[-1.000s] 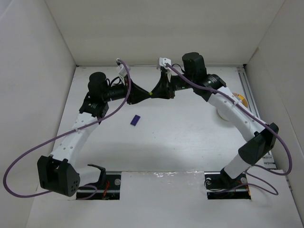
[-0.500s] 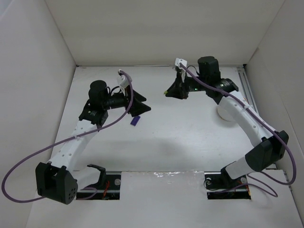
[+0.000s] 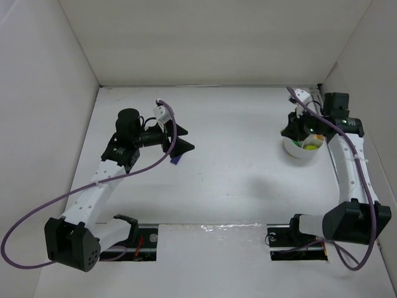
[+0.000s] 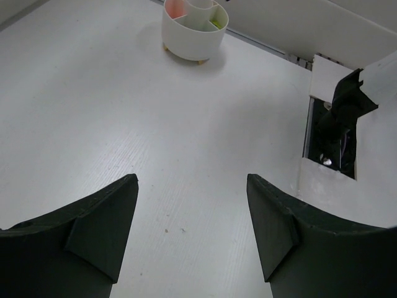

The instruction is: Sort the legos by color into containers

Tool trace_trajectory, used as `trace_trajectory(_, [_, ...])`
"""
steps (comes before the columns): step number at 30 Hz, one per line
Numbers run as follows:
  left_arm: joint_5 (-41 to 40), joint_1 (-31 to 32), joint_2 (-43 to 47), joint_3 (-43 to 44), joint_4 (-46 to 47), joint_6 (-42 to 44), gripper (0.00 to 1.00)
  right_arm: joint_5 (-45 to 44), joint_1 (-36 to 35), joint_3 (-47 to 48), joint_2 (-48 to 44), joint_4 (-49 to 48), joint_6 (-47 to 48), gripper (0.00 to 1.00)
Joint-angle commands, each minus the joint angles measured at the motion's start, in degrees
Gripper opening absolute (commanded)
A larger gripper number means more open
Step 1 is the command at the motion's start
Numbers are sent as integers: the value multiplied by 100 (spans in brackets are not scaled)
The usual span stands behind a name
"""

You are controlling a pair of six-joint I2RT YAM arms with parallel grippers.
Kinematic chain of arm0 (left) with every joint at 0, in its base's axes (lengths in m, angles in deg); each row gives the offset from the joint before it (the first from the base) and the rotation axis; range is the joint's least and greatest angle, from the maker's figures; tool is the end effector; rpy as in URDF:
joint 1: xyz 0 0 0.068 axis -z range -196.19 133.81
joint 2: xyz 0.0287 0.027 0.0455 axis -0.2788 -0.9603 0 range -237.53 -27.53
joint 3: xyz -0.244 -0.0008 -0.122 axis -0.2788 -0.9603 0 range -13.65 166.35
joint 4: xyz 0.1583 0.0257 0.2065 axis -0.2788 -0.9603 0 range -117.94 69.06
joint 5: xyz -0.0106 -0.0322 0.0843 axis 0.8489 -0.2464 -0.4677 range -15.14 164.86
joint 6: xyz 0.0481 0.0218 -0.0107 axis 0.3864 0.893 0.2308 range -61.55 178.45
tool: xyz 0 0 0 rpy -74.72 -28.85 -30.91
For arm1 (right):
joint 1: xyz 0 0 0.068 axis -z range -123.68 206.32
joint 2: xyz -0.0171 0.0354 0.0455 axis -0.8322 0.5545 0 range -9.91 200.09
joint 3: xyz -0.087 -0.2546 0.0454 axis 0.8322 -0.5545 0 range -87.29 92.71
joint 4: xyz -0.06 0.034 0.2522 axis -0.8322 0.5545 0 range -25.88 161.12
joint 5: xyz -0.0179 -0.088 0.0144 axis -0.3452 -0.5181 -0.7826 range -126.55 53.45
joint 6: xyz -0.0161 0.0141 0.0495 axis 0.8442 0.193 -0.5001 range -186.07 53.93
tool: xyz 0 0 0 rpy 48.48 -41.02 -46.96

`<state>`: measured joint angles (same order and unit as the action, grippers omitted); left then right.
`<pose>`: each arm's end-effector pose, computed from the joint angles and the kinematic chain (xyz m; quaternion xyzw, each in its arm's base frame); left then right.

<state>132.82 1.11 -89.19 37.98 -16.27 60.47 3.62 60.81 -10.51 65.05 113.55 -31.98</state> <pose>0.2191 -0.0998 0.3537 0.4301 0.5830 -0.4334 0.5360 0.2637 0.0023 0.3614 -0.3437 0.8149 0.1901 0.4262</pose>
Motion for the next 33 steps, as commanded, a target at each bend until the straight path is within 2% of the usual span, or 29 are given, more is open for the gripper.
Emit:
trace_trajectory(1, [-126,28,-169,346,-133,299,68,-491,612,-241,-420,760,546,0])
trace_trajectory(5, [-126,28,-328,470,-203,299,68,-842,1710,-294,-360,1208,801,0])
trace_trajectory(10, [-179,81,-652,663,-133,124,68,-1177,2108,-294,-8,1596,968,0])
trace_trajectory(13, [-266,81,-829,900,-317,1,68,-1467,2108,-364,-8,1430,855,0])
trace_trajectory(17, [-373,81,-1180,1243,-659,-62,76,-1774,2108,-417,246,1087,373,0])
trace_trajectory(19, [-373,81,-1259,1367,-826,-62,76,-1950,2108,-365,379,955,196,0])
trace_trajectory(24, [-811,81,-1208,1367,-678,-394,79,-2083,2108,-180,651,524,-375,0])
trace_trajectory(25, [-1021,81,-1207,1367,-608,-517,81,-2083,2108,-93,704,472,-376,0])
trace_trajectory(27, [-1084,81,-1207,1314,-607,-615,100,-2083,2108,74,818,366,-543,1])
trace_trajectory(33, [-1295,81,-1207,1314,-747,-545,100,-2144,2108,434,1284,146,-851,1])
